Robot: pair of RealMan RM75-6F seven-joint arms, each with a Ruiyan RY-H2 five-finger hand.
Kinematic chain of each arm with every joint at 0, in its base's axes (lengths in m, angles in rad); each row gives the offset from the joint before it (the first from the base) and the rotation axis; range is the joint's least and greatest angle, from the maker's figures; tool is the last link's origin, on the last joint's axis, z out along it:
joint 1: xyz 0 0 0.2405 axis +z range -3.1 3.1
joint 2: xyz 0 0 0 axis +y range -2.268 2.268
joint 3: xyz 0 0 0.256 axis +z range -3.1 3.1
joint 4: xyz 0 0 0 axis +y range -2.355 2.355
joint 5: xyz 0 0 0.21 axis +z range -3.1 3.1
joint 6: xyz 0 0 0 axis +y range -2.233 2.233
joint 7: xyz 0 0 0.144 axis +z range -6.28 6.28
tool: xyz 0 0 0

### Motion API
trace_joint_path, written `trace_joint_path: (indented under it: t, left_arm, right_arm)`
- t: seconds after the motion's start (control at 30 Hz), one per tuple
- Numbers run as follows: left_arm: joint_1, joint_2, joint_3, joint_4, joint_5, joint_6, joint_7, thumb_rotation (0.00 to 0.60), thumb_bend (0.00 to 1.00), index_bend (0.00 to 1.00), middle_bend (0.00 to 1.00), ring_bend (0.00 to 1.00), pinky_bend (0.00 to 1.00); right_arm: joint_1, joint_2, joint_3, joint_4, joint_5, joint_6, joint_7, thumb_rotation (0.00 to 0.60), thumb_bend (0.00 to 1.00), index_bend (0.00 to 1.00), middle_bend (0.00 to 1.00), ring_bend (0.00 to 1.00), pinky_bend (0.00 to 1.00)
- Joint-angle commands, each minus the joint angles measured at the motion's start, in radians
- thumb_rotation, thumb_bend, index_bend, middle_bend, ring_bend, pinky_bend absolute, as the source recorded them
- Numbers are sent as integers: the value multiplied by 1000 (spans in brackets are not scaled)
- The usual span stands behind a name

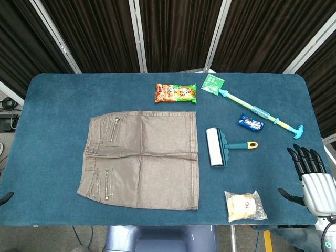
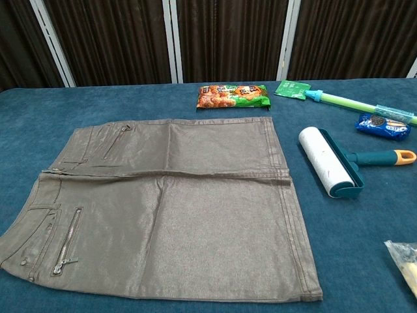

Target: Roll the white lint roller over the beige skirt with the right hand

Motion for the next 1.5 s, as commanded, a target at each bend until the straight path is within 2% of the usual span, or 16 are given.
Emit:
trace_joint_path:
  t: [0.03,0.17,0.33,0.43,0.57,0.7,0.77,0.9,1.1,1.3,1.5]
  left_arm:
    - [0,-1,0,-1,-2,-2,1,600,13,0,0,0,0]
    - [-2,-2,-2,-2,-9,-6,3,600,14,0,0,0,0]
    - [-15,-8,-15,-4,-31,-23,13,600,14,0,0,0,0]
    - [-25,-17,-23,-2,-50,-39,32,600,16,0,0,0,0]
    - [-33,-25,-31,-6,-77,-58,56,600,13,0,0,0,0]
    - [-42,-36,-39,-9,-104,-75,86,600,14,0,0,0,0]
    - [-46,-43,-42,-8,-120,-84,108,600,14,0,0,0,0]
    - [-55,-57,-49,-2,-154,-105,138,600,15,0,0,0,0]
    - [-66,-72,-58,12,-204,-137,163,600,14,0,0,0,0]
    - [-71,-82,-62,16,-221,-145,183,600,14,0,0,0,0]
    - [-73,-83,-62,12,-217,-145,187,600,15,0,0,0,0]
  right_arm:
    - [5,-2,-2,2,4,-13,-1,600,0,0,0,0,0]
    - [26,-6,1,6,19,-54,8,600,0,0,0,0,0]
    - [147,-51,44,97,69,-229,21,600,0,0,0,0,0]
    - [234,-109,76,186,92,-332,44,600,8,23,45,1,18]
    - [317,-178,95,295,106,-429,52,600,219,93,170,79,145]
    - [394,-257,97,403,106,-517,18,600,381,111,187,94,161]
    - [431,-299,96,458,113,-561,-3,600,420,115,188,95,161]
    - [483,-368,88,551,116,-612,-32,600,430,117,189,95,161]
    - [521,-447,61,669,104,-648,-10,600,430,120,189,95,161]
    - [545,-526,25,804,89,-674,12,600,430,121,189,95,161]
    - [555,-577,7,881,85,-680,29,600,429,121,189,94,162]
